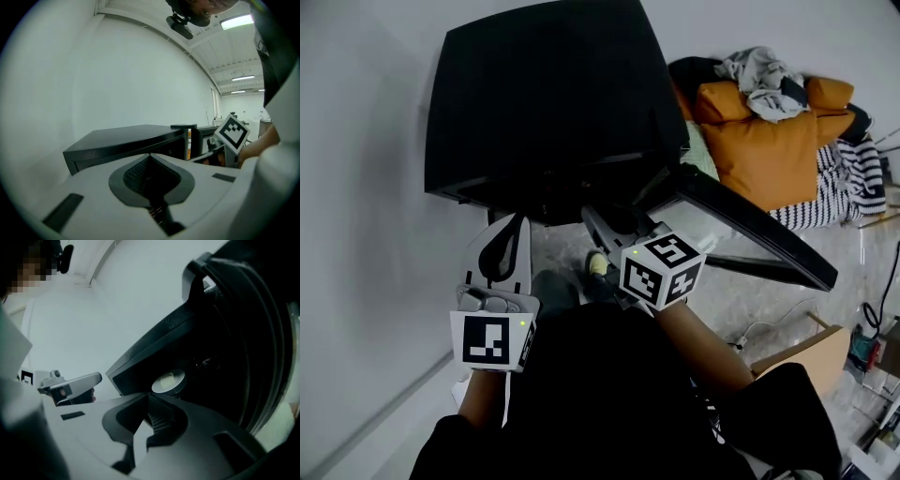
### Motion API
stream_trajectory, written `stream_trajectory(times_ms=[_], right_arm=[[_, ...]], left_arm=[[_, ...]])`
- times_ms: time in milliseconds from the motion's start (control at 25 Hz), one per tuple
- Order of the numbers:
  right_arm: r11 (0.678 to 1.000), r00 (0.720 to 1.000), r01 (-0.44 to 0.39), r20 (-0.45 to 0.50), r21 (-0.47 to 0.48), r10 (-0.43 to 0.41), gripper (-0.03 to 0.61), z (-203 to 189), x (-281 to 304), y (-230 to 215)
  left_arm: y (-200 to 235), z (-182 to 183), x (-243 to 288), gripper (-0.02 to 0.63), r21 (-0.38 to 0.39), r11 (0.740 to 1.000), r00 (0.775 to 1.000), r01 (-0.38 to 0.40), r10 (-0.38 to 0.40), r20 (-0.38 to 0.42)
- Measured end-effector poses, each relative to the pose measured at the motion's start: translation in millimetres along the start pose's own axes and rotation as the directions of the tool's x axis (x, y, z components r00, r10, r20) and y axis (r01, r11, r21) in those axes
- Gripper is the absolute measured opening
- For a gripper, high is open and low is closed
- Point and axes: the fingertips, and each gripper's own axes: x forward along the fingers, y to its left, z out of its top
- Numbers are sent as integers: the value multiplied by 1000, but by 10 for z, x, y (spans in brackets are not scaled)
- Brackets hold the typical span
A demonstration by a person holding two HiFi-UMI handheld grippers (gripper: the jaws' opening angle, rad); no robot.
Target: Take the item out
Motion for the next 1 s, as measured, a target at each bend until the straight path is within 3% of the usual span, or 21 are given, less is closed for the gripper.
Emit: stream_trajectory(times_ms=[200, 520, 720, 1000], right_arm=[[999, 999, -37, -12, 28, 38, 13, -77, 210, 80], [1000, 999, 10, -36, 30, -8, 75, -188, 571, -14], [988, 995, 92, -24, -124, -95, 97, -171, 734, -125], [918, 987, 126, -46, -376, -155, 230, -101, 1051, -187]], left_arm=[[-3, -17, -27, 8, 7, 1000, 1000, 5, -5, 21], [-9, -215, 15, 8, 38, 999, 999, 33, -33, 1], [12, -361, 93, 8, 47, 998, 999, 33, -32, -21], [55, -406, 99, 8, 38, 999, 999, 28, -27, -28]])
